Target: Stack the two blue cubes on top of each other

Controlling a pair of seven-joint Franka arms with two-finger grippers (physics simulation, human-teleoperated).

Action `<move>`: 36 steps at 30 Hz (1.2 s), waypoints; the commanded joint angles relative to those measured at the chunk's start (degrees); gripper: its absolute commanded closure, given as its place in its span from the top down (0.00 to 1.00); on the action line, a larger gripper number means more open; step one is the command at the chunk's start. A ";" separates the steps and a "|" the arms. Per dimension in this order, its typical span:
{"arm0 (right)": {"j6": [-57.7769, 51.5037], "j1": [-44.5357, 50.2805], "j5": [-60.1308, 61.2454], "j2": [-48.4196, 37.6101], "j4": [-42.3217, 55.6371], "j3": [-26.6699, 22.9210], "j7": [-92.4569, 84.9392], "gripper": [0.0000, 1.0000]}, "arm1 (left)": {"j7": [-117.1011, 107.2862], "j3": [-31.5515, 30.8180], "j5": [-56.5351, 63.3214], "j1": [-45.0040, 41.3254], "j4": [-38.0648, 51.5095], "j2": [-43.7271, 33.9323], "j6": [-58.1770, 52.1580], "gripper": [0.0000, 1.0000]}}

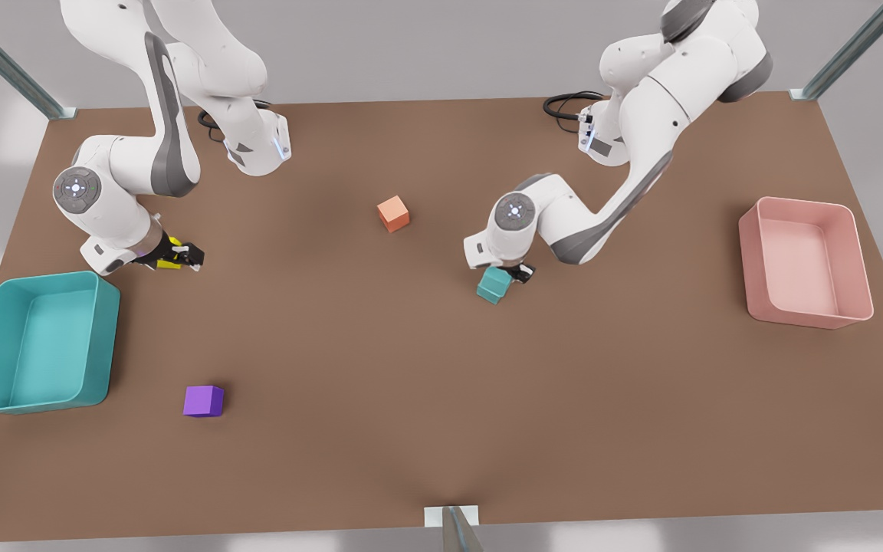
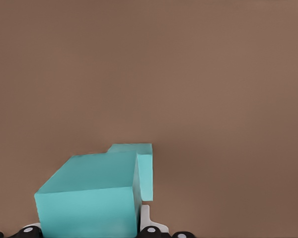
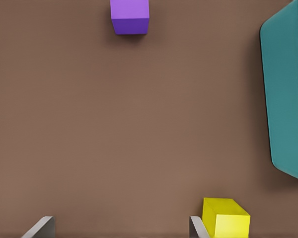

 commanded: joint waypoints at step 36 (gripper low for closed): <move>-0.13 0.01 0.07 0.06 0.03 -0.01 -0.58 1.00 | -19.28 -14.78 -3.05 8.86 35.07 -0.08 -47.22 1.00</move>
